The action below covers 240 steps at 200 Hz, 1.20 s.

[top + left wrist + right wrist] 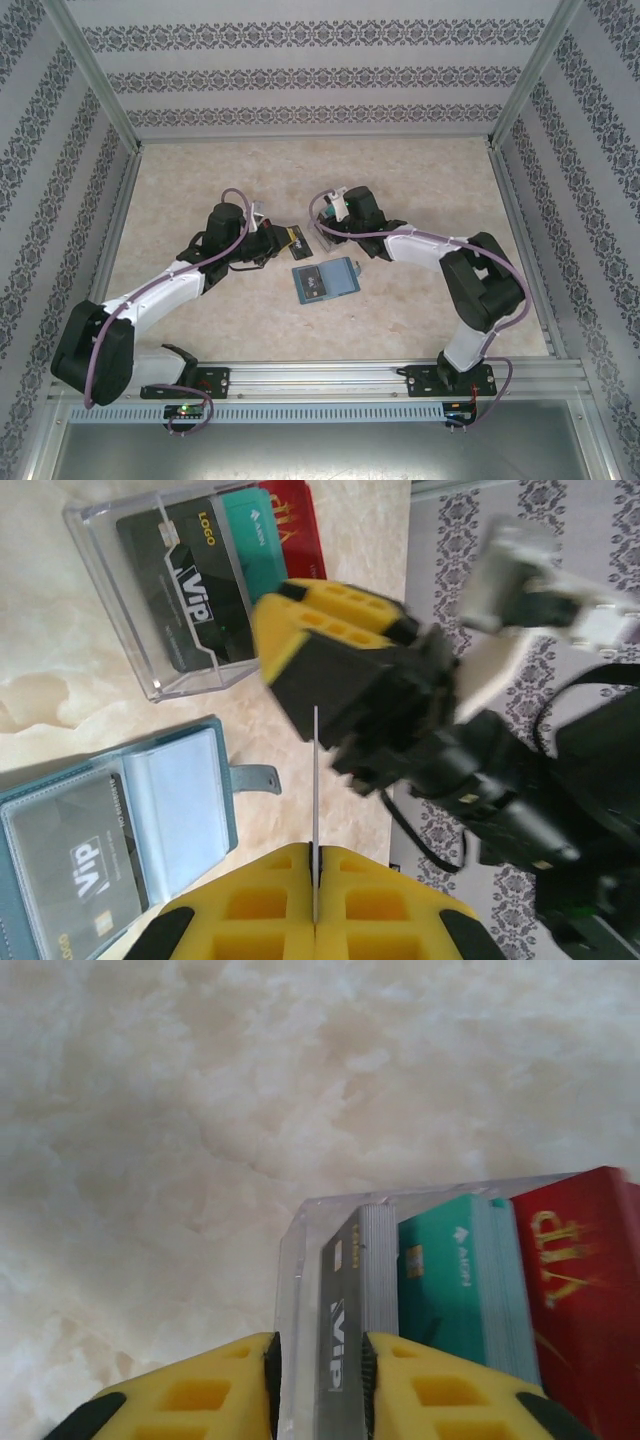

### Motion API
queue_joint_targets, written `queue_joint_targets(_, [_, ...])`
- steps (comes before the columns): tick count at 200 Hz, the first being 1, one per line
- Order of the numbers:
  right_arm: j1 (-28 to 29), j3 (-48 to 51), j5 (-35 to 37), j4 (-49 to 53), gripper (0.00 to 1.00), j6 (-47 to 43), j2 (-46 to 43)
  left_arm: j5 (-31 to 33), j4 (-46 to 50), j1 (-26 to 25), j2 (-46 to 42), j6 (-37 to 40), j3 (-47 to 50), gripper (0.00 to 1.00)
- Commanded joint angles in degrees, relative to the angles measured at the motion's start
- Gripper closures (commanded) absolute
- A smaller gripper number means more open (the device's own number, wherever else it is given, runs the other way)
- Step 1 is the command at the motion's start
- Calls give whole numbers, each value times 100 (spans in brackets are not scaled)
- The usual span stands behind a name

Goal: Put the credit cards into the card holder

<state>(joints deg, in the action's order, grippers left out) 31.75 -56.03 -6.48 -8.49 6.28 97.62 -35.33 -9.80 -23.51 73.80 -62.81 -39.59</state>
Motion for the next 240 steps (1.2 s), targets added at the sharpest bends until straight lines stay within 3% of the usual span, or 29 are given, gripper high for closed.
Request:
queue_joint_targets(1, [-28, 161, 236, 272, 67, 484, -845, -261, -162, 39, 136, 295, -180, 100])
queue_joint_targets(14, [-115, 249, 127, 520, 66, 828, -1221, -313, -210, 22, 228, 356, -243, 100])
queue_joint_targets(40, [-624, 373, -1048, 1121, 61, 1915, -1658, -508, -270, -63, 537, 484, -468, 100])
queue_joint_targets(63, [-1074, 676, -1509, 1764, 69, 2461, -1697, -528, -149, -220, 808, 574, -578, 100])
queue_joint_targets(115, [-1012, 939, -1580, 2213, 60, 2422, -1069, -600, 40, -599, 1421, 1010, -521, 100])
queue_joint_targets(139, [-976, 831, -1616, 2250, 59, 2385, -595, -377, -368, -680, 1545, 994, -234, 100])
queue_joint_targets(215, [-650, 901, -1575, 2245, 63, 2545, -191, -204, -2124, -943, 2269, 353, 533, 100])
queue_joint_targets(240, [-631, 933, -1537, 2313, 64, 2545, -241, -76, -1980, -972, 2451, 597, 574, 100])
